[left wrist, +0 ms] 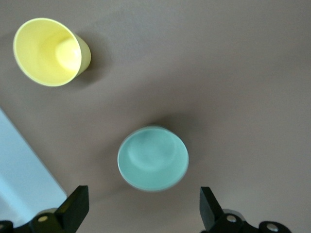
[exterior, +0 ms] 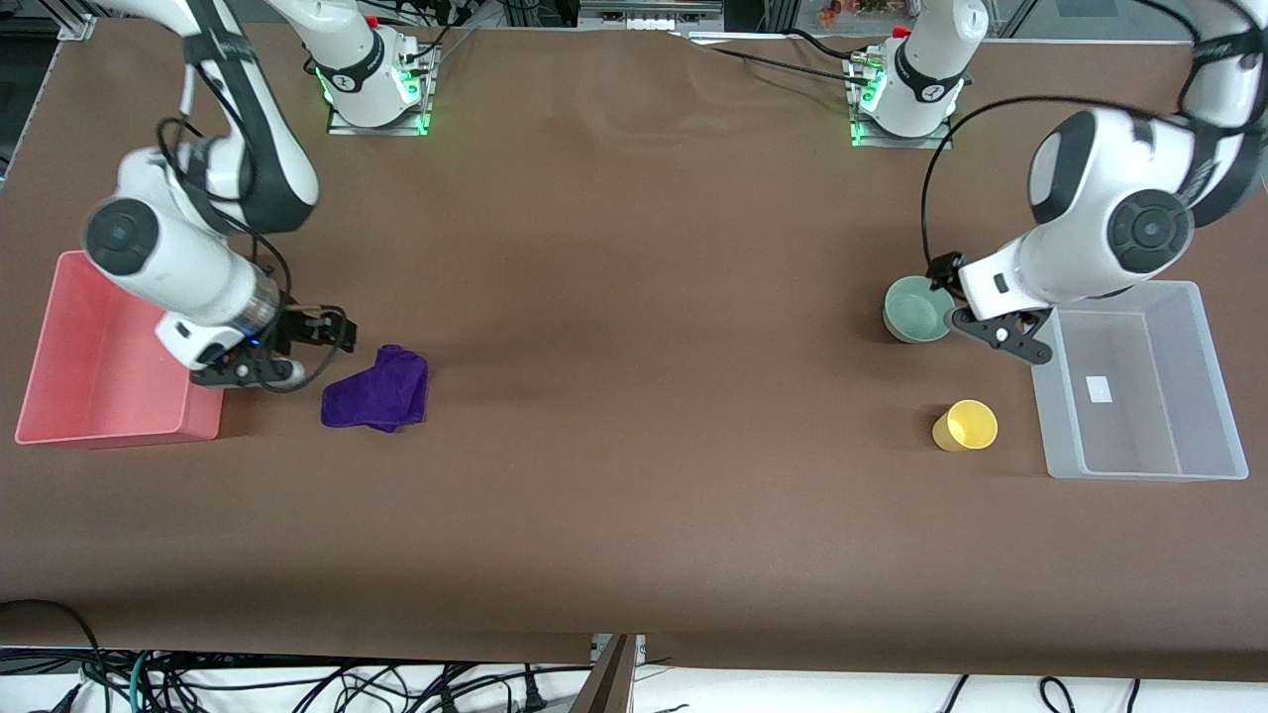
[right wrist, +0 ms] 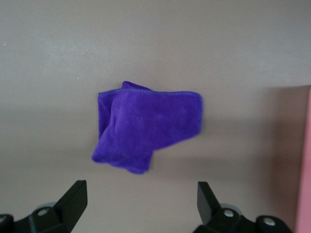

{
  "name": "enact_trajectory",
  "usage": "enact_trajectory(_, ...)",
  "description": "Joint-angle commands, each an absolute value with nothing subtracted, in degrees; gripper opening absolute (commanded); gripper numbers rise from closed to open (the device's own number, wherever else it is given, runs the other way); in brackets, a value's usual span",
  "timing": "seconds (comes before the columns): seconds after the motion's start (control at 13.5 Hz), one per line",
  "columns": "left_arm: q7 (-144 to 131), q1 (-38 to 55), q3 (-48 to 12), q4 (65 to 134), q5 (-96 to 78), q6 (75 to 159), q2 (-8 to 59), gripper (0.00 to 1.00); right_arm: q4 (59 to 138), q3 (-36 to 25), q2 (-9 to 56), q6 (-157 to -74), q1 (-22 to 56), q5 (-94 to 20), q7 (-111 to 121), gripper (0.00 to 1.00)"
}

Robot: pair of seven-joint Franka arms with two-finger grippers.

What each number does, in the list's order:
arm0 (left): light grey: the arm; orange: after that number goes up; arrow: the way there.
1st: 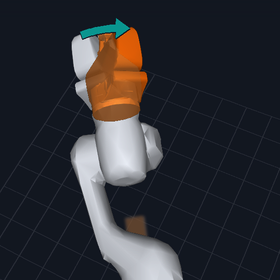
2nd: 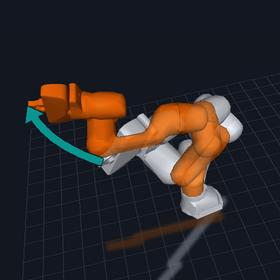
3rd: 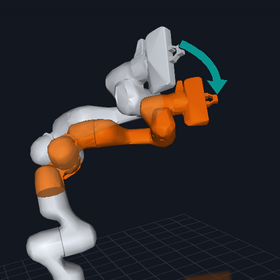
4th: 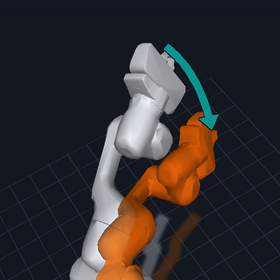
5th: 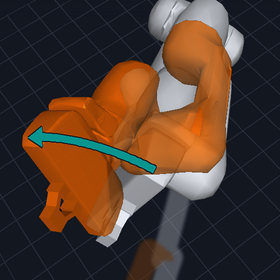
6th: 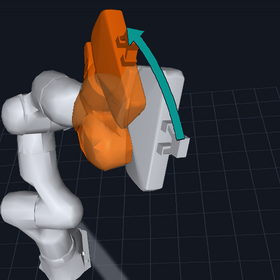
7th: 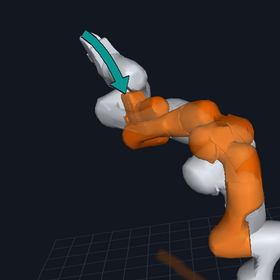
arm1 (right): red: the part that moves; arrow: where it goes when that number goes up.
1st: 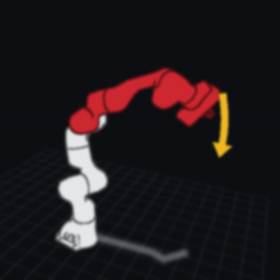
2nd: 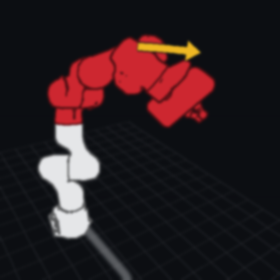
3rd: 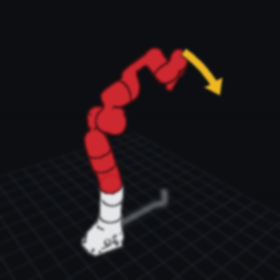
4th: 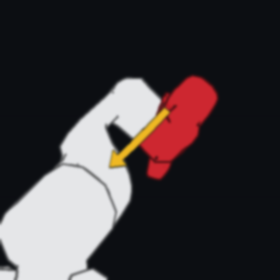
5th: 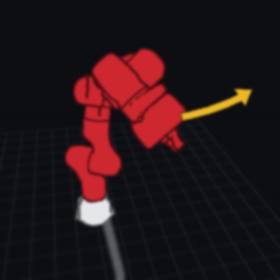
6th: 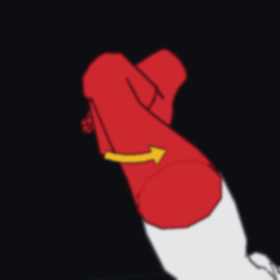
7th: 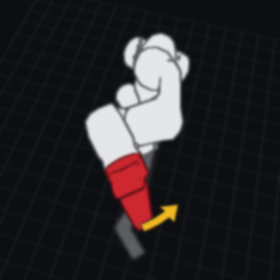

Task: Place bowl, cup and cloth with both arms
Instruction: 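Reach the right gripper to the purple cloth while the left gripper reaches the bowl, then carry the cloth into the pink bin while the left gripper carries the bowl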

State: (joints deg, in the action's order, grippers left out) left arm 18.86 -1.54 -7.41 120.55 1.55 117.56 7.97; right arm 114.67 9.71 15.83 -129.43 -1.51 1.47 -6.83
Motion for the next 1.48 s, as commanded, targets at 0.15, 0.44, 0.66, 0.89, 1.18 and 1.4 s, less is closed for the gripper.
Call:
enact_trajectory(0.15, 30.46, -5.61, -7.47, 128.32, 4.92, 139.72, 16.5, 1.0, 118.2, 9.76, 21.7, -142.61, -0.97, 0.53, -10.72, 1.0)
enact_trajectory(0.44, 39.89, -9.49, -7.65, 128.93, 4.83, 144.93, 21.97, 0.92, 118.65, 9.76, 26.62, -149.49, 0.08, 0.61, -14.23, 1.0)
enact_trajectory(0.66, 40.25, -9.49, -9.13, 130.08, 4.75, 144.15, 21.53, 0.46, 118.65, 9.76, 28.91, -152.75, 0.61, 0.53, -14.41, 1.0)
enact_trajectory(0.89, 40.52, -9.49, -9.32, 129.9, 4.75, 143.27, 20.57, 0.0, 118.74, 9.76, 29.79, -153.98, 0.7, 0.53, -14.41, 0.84)
enact_trajectory(1.18, 42.98, -9.14, -9.58, 126.14, 4.66, 136.08, 17.67, 0.0, 118.74, 9.67, 29.62, -152.58, 0.7, 0.62, -13.36, 0.0)
enact_trajectory(1.4, 43.07, -9.67, -10.28, 116.41, 3.87, 121.61, 16.62, 0.0, 118.04, 9.67, 27.96, -150.83, 0.62, 0.79, -12.74, 0.0)
